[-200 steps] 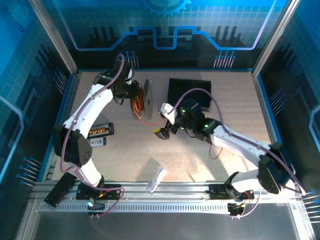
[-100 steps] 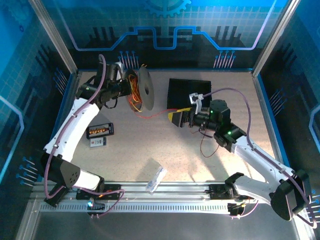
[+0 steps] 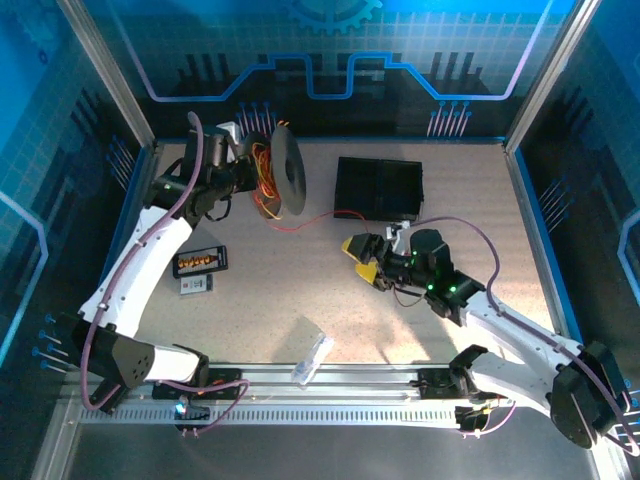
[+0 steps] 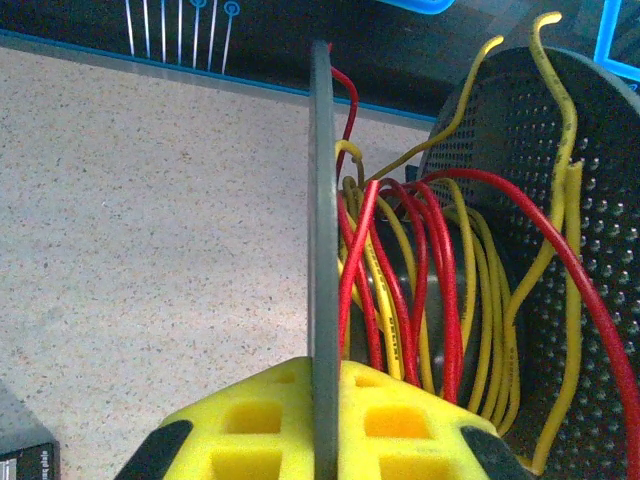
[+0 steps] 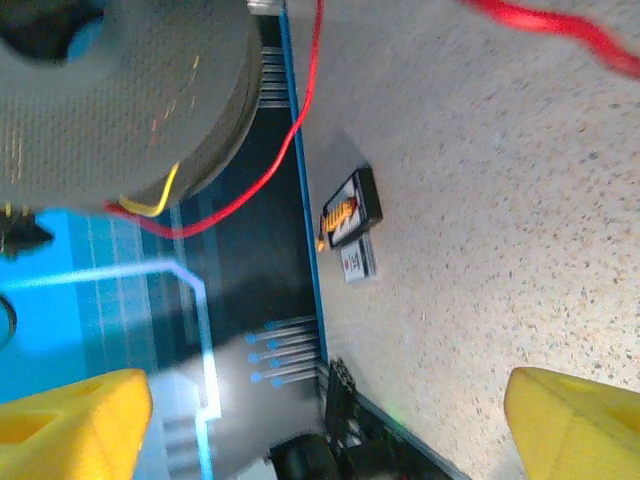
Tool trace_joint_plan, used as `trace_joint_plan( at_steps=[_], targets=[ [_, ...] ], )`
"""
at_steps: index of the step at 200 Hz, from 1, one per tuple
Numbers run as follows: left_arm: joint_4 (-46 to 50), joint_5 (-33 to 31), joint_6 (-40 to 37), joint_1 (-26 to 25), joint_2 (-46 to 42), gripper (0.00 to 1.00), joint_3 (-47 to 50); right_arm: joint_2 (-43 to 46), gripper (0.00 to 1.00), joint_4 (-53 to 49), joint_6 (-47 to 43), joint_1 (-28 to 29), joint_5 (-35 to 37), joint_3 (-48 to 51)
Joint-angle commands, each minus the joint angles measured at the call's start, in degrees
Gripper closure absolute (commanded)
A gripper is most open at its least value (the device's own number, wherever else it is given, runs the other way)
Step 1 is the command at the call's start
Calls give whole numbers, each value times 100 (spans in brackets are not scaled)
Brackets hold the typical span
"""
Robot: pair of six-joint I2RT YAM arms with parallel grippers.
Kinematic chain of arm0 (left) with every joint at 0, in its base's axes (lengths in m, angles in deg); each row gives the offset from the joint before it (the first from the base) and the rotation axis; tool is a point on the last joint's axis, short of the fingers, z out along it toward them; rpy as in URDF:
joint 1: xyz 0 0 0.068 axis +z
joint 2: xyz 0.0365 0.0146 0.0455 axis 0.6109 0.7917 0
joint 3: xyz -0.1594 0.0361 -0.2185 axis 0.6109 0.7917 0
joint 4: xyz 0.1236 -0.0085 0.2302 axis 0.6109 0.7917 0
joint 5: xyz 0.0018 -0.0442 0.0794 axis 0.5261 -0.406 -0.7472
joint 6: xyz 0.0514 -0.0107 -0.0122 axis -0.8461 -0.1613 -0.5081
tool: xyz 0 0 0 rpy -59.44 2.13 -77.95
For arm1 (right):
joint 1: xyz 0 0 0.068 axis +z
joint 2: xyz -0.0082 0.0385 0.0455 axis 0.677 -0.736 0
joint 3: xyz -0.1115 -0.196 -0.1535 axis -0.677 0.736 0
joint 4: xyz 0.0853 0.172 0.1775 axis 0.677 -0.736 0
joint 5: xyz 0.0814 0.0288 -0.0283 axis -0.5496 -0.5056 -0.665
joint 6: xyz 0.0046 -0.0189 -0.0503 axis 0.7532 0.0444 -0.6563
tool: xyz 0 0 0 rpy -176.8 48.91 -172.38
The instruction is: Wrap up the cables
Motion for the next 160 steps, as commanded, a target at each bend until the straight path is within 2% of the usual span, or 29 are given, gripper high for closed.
trace_joint_plan(
  at_steps=[1, 29, 65, 126, 160],
  targets=[
    [-589, 60, 67, 1, -305, 100, -7, -186, 10, 641, 1329, -190, 730, 405],
    [-574, 163, 42, 1, -396, 100, 47, -448, 11, 1395, 1876, -476, 1004, 719],
    [-546, 356, 65, 1, -466, 100, 80, -737, 16, 1487, 2316, -722, 1162, 711],
    [-480, 448, 65, 1, -460, 100, 119, -1332, 12, 2946, 2551, -872, 1048, 746],
    [-458, 498, 74, 1, -423, 100, 101, -1333, 7, 3099, 2469, -840, 1041, 739]
  ],
)
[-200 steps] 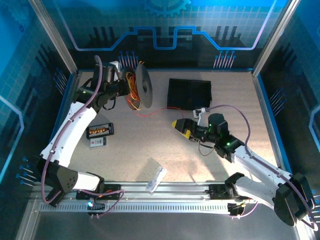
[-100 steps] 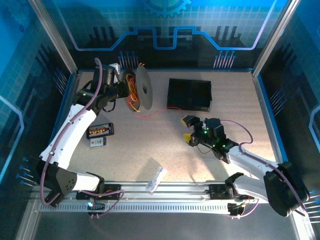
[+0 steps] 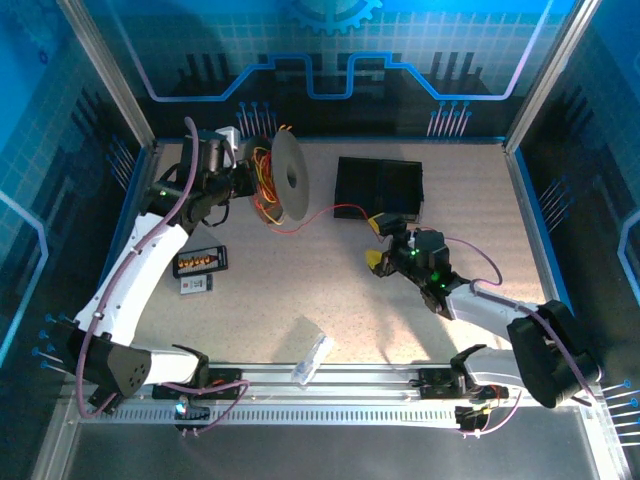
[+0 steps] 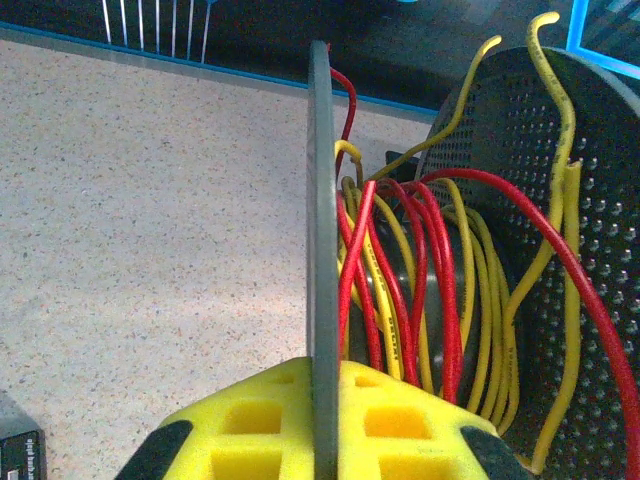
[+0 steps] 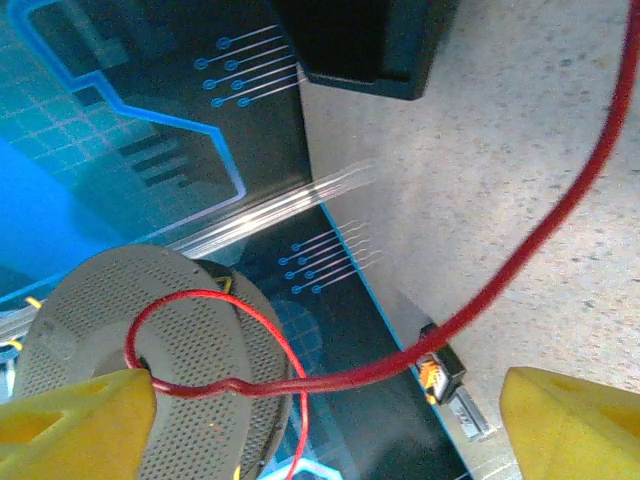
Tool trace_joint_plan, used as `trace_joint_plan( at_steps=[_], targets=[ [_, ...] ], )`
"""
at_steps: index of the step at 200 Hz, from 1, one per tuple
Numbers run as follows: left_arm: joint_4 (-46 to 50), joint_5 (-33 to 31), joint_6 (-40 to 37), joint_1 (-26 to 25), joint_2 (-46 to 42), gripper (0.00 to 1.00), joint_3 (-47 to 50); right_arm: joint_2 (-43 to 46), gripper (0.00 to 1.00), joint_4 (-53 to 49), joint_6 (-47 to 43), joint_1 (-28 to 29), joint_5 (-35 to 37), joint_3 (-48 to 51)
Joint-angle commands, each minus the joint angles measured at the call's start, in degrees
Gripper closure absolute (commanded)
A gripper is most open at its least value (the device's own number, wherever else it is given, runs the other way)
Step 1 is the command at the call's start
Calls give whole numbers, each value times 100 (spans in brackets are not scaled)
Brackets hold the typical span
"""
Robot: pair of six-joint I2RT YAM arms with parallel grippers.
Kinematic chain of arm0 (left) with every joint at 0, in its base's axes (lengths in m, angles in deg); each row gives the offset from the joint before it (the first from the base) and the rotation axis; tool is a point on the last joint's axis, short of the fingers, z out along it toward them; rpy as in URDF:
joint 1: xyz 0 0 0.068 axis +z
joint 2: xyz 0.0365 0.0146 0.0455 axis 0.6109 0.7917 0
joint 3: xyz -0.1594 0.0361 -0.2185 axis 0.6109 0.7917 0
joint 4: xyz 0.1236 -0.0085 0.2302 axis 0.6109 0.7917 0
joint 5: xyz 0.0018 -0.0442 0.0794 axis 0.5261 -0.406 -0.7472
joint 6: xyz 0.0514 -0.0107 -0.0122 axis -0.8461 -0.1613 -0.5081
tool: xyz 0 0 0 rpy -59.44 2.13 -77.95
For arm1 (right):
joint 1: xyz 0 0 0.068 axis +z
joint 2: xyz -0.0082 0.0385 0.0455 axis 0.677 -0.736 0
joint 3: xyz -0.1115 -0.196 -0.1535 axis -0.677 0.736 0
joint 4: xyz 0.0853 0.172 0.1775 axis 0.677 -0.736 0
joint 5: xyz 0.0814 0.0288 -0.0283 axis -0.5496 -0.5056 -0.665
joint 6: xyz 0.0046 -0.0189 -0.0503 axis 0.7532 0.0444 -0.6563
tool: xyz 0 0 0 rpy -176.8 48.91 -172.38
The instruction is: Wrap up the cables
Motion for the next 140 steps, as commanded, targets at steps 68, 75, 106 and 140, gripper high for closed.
trace_joint_plan(
  at_steps=[68, 75, 106, 140],
  targets=[
    [-444, 510, 56, 1, -286, 100, -62, -5, 20, 320, 200, -337, 275, 123],
    [-435, 539, 53, 1, -290, 100, -56, 4, 24, 306, 215, -362, 302, 134],
    [-421, 883, 68, 2, -299, 100, -83, 107, 47, -32, 138, -475, 392, 100],
    [-341, 1204, 112, 1, -325, 100, -155, 177, 71, -265, 134, -678, 327, 140]
  ],
)
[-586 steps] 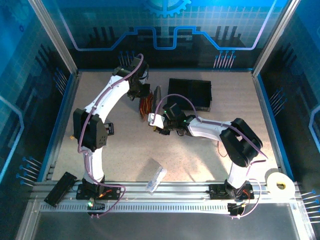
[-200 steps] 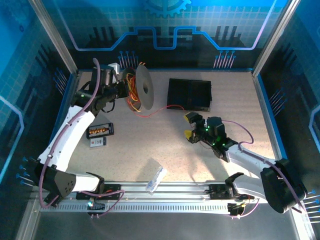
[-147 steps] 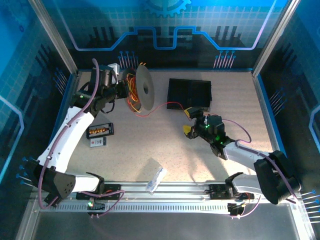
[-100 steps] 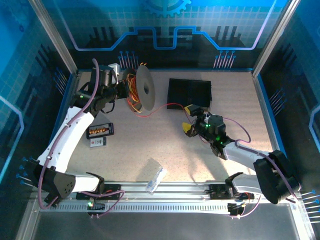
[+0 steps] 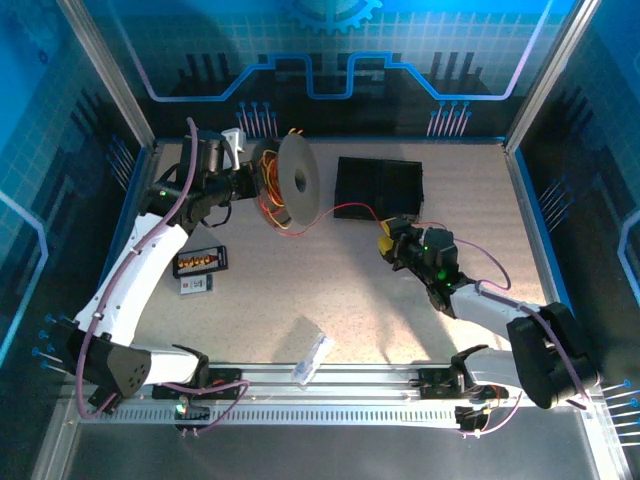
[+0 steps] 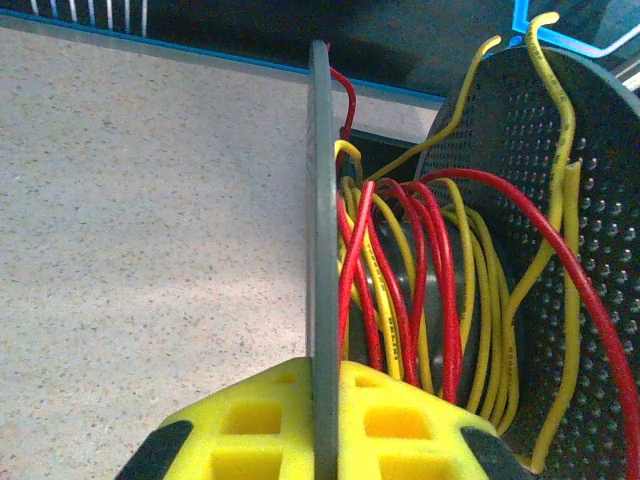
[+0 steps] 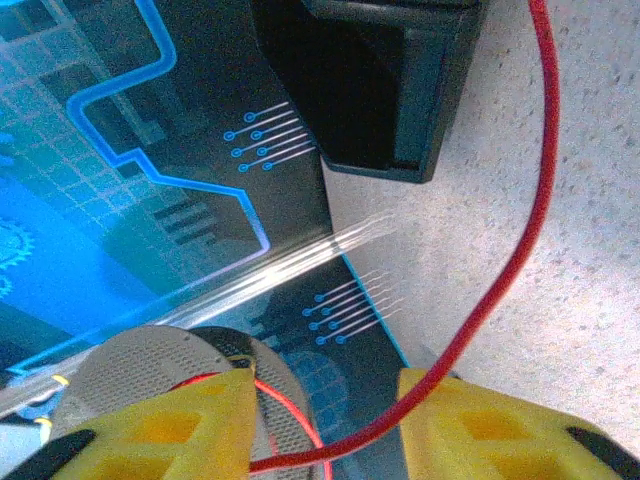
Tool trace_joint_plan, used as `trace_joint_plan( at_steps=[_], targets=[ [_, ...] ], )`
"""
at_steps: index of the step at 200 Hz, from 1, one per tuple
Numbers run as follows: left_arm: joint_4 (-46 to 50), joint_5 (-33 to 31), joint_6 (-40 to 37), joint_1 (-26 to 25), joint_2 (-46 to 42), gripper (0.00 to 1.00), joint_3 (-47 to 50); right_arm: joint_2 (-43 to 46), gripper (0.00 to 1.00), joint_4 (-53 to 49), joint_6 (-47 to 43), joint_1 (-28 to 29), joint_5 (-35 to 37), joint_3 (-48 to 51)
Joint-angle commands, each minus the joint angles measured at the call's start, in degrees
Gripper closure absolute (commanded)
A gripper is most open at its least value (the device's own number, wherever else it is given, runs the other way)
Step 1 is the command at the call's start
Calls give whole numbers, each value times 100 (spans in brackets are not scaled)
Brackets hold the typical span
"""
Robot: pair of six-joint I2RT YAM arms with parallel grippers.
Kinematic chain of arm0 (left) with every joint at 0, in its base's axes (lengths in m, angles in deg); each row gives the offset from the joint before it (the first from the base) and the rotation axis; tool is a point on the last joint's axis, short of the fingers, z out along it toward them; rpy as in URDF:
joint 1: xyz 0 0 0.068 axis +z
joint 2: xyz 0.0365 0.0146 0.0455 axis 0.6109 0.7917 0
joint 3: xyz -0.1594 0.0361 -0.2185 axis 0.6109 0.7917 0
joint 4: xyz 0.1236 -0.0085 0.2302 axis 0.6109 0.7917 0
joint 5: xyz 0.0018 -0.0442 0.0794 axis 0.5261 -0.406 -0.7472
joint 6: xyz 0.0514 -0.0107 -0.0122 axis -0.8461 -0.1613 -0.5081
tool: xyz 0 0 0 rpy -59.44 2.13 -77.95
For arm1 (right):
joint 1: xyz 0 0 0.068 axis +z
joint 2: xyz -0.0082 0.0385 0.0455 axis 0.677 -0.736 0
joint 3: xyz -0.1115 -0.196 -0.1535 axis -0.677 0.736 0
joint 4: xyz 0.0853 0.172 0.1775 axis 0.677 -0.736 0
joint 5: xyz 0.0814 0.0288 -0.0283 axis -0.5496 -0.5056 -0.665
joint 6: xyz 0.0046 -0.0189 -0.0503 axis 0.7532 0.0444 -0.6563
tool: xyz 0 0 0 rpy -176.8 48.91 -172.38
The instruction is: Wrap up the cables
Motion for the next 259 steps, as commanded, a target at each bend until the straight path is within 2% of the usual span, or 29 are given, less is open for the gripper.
trace_joint_plan(
  at_steps=[1, 23, 36, 67, 83, 99, 128, 168, 224, 259],
  targets=[
    [-348, 536, 108, 1, -317, 100, -159, 142, 71, -215, -31, -169, 124, 50],
    [-285, 789, 128, -7, -337, 100, -181, 307, 100, -347, -68, -247, 170, 134],
    [-191, 959, 124, -16, -317, 100, -263, 529, 100, -660, -165, -291, 257, 144],
    [-126, 1446, 54, -33, -308, 100, -346, 1545, 100, -2172, -952, -498, 815, -5],
    [-65, 1537, 22, -51, -258, 100, -396, 1966, 100, -2792, -1435, -849, 940, -122],
    [-11, 1619, -45, -88, -186, 100, -453, 2068, 100, -3004, -1842, -1390, 607, -256],
    [3, 1858, -133, -248, -84, 100, -505, 1553, 100, -3001, -2462, -2071, -139, -663],
    [253, 1866, -397, -570, -19, 100, -582, 383, 100, -2801, -3112, -2535, -832, -1453],
    [727, 1619, -887, -1105, 257, 100, -774, -515, 100, -2670, -4097, -2791, -1147, -2700],
    [1049, 1104, -1145, -1492, 451, 100, -874, -854, 100, -2729, -4631, -2792, -1404, -3620]
  ],
)
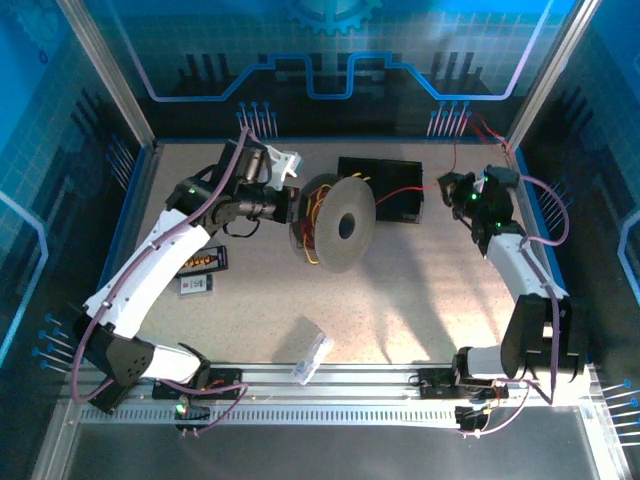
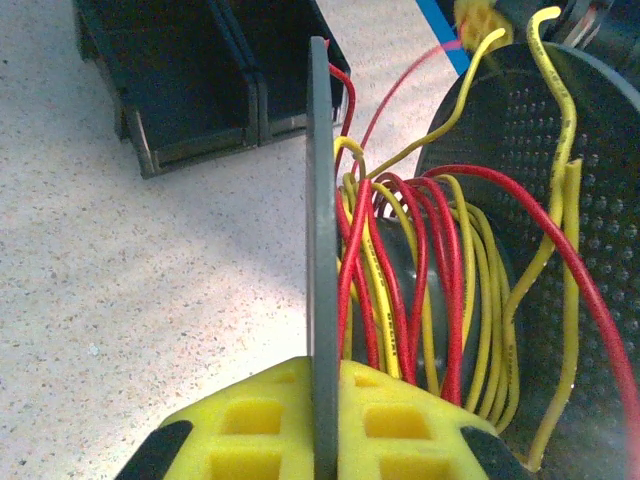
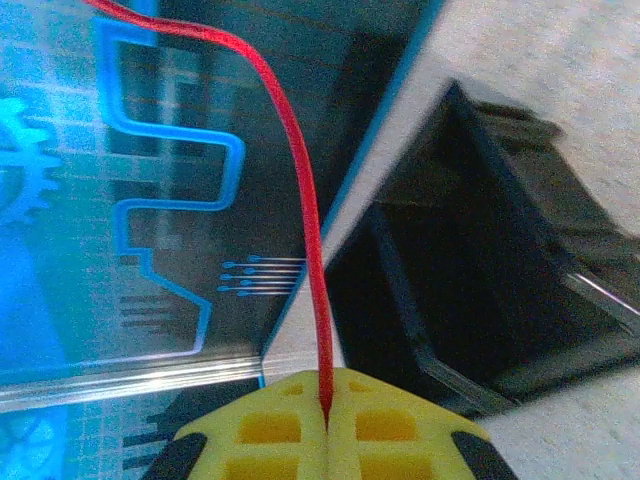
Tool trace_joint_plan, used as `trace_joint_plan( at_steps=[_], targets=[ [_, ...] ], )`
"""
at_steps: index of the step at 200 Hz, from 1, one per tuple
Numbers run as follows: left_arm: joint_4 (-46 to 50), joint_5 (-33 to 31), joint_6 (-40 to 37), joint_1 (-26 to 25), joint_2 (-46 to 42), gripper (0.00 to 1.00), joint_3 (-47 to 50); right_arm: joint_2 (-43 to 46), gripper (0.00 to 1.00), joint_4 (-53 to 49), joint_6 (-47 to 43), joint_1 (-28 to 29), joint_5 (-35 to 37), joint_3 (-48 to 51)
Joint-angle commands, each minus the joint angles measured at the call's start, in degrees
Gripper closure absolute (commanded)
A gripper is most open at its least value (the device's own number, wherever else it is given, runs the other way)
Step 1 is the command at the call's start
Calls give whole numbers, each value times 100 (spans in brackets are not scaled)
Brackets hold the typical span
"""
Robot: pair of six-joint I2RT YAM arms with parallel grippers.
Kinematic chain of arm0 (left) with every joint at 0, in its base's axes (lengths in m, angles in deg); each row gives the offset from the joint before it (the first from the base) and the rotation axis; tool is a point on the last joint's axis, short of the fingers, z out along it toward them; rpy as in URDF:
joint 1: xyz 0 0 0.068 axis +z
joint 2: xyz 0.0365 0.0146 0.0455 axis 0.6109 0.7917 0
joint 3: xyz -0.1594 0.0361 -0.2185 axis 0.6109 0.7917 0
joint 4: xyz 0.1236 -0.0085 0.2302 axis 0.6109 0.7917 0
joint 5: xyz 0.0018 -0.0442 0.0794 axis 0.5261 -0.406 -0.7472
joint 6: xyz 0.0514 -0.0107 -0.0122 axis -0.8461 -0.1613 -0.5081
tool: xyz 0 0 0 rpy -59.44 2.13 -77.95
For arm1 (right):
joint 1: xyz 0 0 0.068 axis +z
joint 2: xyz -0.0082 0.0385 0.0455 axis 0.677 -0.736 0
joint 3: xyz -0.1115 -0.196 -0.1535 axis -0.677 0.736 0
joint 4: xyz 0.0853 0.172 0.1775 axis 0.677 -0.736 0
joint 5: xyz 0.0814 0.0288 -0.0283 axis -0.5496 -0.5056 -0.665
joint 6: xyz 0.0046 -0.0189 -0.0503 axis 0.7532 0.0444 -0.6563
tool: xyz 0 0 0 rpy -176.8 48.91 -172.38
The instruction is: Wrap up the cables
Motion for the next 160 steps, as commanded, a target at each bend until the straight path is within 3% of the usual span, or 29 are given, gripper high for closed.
trace_joint_plan(
  at_steps=[1, 62, 160],
  targets=[
    [204, -211, -330, -240, 10, 100, -347, -194, 100, 99, -671, -138, -62, -647],
    [686, -1370, -557, -590, 510, 100, -521, -439, 100, -402, -1346, 242, -165, -1991],
    [852, -1836, -575, -694, 1066, 100, -614, -741, 100, -999, -2069, 1338, -174, -3776]
  ],
)
